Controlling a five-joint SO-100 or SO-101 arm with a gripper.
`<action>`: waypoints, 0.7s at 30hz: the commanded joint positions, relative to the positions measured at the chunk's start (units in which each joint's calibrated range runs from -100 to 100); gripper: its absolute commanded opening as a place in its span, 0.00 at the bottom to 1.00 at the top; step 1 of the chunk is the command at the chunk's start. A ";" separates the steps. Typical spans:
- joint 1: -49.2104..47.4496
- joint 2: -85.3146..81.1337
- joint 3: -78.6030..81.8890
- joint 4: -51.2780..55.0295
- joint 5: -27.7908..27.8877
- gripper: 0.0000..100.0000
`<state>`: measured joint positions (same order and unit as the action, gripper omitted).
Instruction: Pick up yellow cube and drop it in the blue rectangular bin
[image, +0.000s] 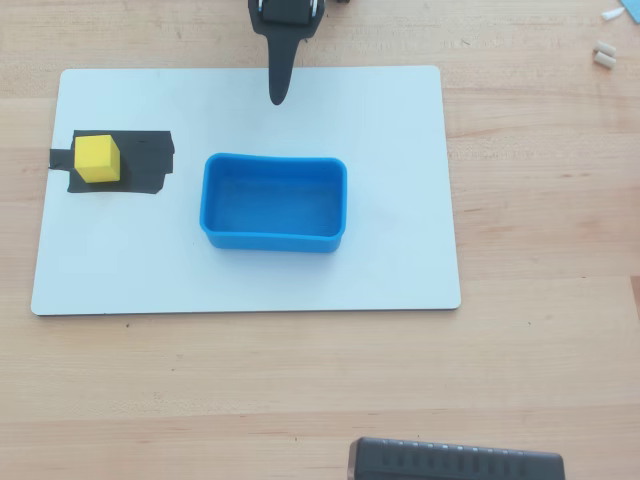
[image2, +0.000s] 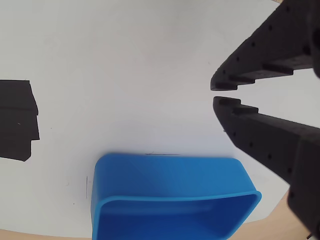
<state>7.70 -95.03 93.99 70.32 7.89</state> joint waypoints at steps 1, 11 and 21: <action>-5.13 -1.26 -1.08 0.37 1.27 0.00; -5.56 -1.26 -1.44 0.53 2.30 0.00; -0.41 6.64 -11.44 0.70 4.98 0.00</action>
<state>4.21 -92.10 93.19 71.29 11.99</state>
